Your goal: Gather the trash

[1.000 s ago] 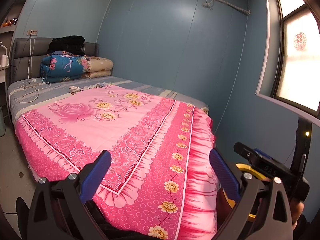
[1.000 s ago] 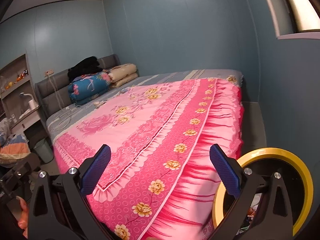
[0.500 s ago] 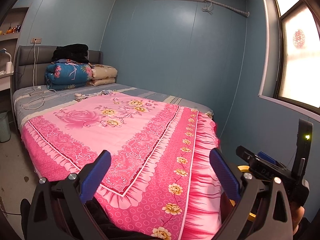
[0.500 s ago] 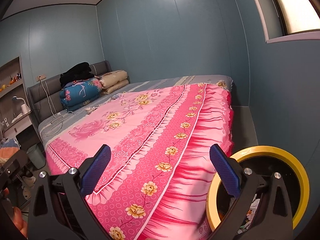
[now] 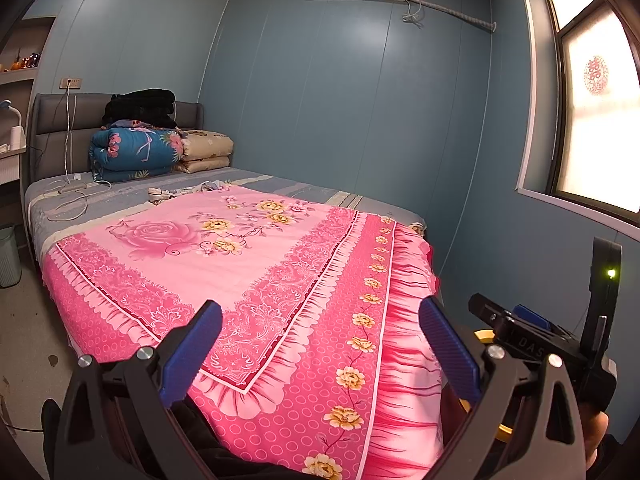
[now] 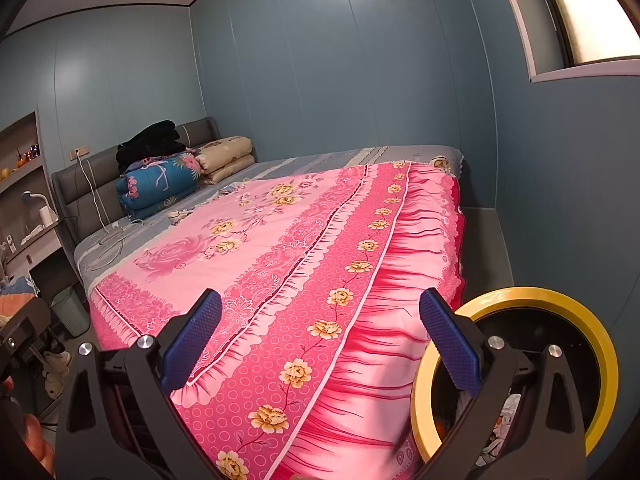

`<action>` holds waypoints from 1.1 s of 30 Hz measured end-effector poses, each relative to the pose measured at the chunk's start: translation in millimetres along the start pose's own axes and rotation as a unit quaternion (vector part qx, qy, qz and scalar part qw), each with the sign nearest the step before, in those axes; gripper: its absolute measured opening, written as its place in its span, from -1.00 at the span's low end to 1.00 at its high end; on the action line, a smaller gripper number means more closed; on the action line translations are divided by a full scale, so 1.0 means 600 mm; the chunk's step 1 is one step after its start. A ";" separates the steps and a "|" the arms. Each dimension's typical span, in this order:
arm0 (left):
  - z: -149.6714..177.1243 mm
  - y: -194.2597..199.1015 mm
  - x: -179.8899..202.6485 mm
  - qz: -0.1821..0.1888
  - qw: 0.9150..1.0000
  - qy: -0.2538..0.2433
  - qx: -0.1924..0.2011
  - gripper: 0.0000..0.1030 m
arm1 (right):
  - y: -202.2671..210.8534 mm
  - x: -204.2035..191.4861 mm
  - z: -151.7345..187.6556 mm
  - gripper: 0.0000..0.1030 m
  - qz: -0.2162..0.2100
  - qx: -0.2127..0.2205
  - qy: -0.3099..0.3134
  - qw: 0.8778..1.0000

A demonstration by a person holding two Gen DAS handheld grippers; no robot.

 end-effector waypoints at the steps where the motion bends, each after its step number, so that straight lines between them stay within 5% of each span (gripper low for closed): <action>1: 0.000 -0.001 0.000 0.000 1.000 0.000 0.000 0.84 | 0.000 0.000 0.000 0.84 0.001 0.000 0.000 1.000; 33: 0.001 -0.005 0.004 0.001 1.000 -0.001 -0.006 0.84 | -0.007 0.007 0.007 0.84 0.010 -0.012 -0.009 1.000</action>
Point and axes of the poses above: each gripper's, at about its wrist camera, not at the fingertips, and y roughly against the way its jaws point, x to its right, z to its underside, the point moved 7 cm from there along -y, roughly the way its jaws point, and after that the axes turned 3 degrees about -y, right-handed, at the moved point
